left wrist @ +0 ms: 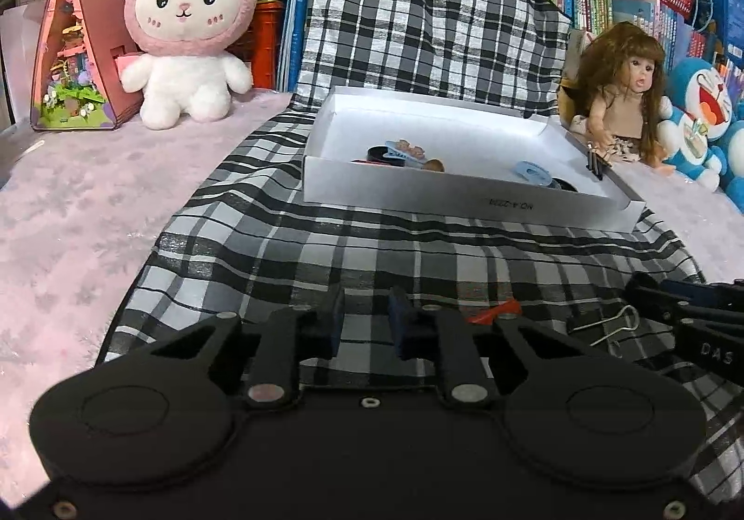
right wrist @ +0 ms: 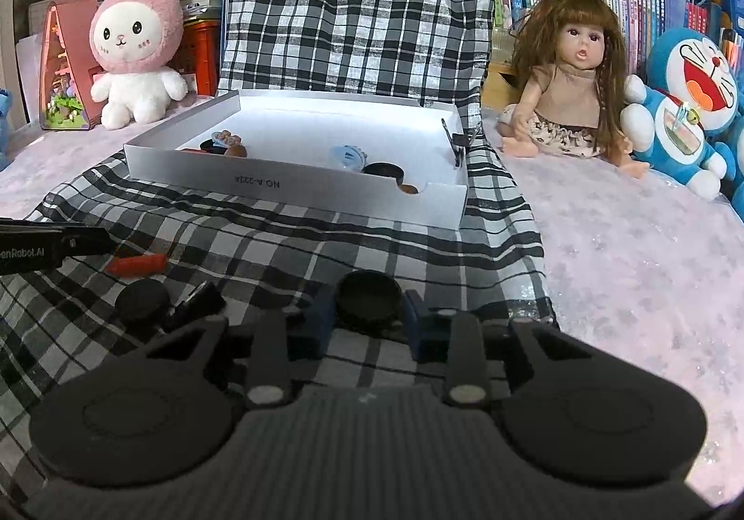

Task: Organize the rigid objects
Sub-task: 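Grasp the red sausage with the left gripper while the right grasps the black lid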

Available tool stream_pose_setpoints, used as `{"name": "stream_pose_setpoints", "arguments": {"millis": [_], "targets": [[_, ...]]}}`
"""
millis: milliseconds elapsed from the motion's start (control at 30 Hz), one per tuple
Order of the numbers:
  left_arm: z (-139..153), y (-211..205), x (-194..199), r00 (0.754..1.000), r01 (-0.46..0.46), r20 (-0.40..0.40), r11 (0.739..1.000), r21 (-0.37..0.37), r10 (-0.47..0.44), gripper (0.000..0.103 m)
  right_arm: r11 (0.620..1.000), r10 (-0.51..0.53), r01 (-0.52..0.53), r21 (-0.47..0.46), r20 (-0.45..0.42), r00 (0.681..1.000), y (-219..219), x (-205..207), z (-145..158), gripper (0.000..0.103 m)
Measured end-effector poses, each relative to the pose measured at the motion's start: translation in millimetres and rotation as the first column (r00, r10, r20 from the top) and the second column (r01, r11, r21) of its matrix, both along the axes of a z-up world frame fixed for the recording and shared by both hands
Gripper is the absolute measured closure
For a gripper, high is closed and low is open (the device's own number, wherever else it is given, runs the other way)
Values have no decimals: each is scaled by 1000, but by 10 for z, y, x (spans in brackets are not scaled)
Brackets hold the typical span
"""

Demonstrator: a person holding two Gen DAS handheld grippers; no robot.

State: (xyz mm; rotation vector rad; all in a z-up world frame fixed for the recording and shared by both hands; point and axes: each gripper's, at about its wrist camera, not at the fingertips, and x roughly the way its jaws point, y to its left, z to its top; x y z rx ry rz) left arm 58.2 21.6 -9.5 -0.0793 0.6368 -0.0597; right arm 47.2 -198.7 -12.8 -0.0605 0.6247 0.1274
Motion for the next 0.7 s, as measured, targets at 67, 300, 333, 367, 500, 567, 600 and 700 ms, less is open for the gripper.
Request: {"name": "stream_pose_setpoints", "arguments": {"millis": [67,300,333,367,500,567,600,700], "targets": [[35,-7,-46,1000,13,7,1000,-22,-13,80,1000,-2,2,6,-1,1000,-3,0,-4,66],[78,-149,-195,991,132,3,991,14,-132,73,1000,-4,4,12,-5,1000,-7,11,-9,66],[64,-175,-194,990,139,-1,990,28,-139,73,1000,-5,5,12,-5,1000,-12,11,-8,66],[50,-197,-190,990,141,-4,989,39,-141,73,1000,-5,5,12,-4,1000,-11,9,-6,66],[-6,-250,-138,990,138,-17,989,62,-137,73,1000,-4,4,11,-5,1000,-12,10,-7,66],[-19,-249,-110,992,130,-11,988,85,-129,73,1000,-4,5,13,-5,1000,-12,12,-8,66],[-24,-245,-92,992,124,-8,987,98,-124,73,1000,-5,5,13,-5,1000,-12,12,-7,66],[-25,-218,-29,994,105,-6,987,123,-105,73,1000,-6,6,12,-5,1000,-16,14,-8,66]]}}
